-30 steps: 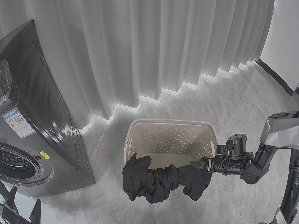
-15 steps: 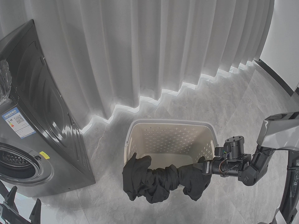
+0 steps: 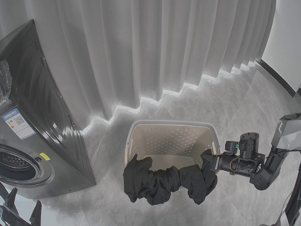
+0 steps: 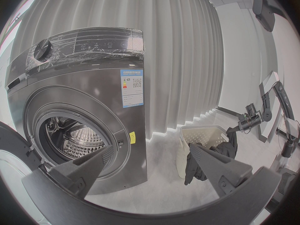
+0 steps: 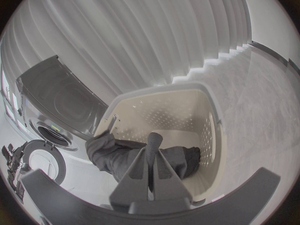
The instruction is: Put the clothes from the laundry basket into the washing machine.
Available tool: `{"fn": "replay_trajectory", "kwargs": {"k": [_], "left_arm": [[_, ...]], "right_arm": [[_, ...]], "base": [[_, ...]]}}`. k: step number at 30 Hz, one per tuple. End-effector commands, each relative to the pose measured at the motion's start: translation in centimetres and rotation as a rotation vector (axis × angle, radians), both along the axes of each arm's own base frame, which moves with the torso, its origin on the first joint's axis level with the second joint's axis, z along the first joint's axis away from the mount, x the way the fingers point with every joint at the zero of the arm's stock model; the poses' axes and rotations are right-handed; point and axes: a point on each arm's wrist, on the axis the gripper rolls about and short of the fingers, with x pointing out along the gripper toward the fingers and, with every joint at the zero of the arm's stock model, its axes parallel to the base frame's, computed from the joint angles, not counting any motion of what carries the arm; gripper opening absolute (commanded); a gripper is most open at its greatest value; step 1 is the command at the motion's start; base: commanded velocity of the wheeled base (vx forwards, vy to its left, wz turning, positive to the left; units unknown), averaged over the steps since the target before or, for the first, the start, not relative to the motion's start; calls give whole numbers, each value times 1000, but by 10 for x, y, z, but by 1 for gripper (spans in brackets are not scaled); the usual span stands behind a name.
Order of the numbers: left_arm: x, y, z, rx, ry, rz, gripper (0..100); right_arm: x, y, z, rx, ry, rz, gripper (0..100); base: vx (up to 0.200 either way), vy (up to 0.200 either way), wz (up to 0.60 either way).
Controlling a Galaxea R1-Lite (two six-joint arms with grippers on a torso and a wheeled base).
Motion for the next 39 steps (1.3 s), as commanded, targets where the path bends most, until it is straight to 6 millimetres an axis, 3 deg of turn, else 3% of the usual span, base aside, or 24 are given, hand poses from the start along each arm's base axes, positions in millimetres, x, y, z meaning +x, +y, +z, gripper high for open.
{"fn": "replay_trajectory", "kwargs": {"k": [1,9,20,23,34,39], "left_arm": [[0,0,-5,0,-1,0,100],[0,0,-5,-3,0,0,100],[0,0,-5,-3,0,0,100],[0,0,-5,0,-1,-1,100],[0,0,-5,-2,1,0,100],[0,0,-5,-5,1,0,100]], "right_arm": [[-31,-8,59,75,-166,15,0],[-70,6,116,284,-280,110,0],[-84,5,153,440,-350,182,0],[-98,10,167,560,-317,236,0],[-110,19,179,591,-276,294,0],[-108,20,186,601,-297,297,0]], "base": [[0,0,0],[0,0,0],[0,0,0],[0,0,0],[0,0,0],[-200,0,0]]}}
